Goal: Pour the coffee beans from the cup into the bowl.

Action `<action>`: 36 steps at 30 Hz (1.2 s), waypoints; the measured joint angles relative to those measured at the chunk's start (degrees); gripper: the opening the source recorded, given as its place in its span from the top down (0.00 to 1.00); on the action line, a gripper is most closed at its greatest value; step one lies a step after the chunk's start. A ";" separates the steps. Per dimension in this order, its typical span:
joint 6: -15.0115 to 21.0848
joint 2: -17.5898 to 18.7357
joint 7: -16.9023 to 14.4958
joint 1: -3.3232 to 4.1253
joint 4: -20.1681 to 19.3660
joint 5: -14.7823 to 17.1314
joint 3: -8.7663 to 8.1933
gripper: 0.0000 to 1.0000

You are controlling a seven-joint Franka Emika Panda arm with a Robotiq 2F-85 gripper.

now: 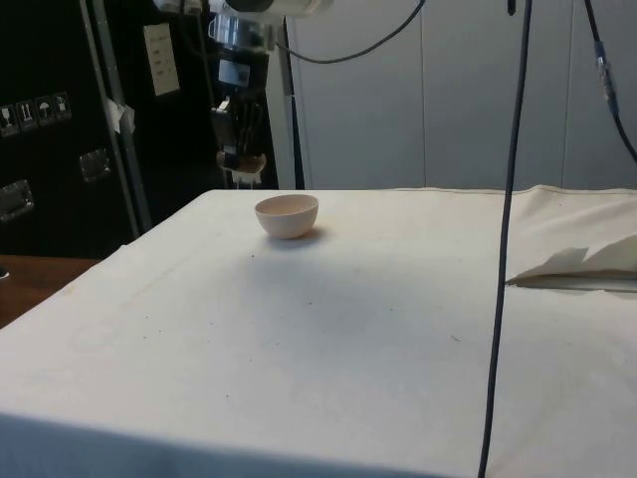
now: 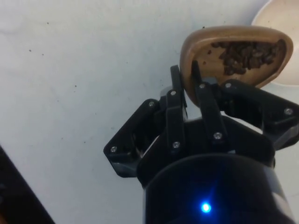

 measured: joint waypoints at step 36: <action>-0.52 -0.06 -10.77 -0.29 -2.41 8.54 -3.90 1.00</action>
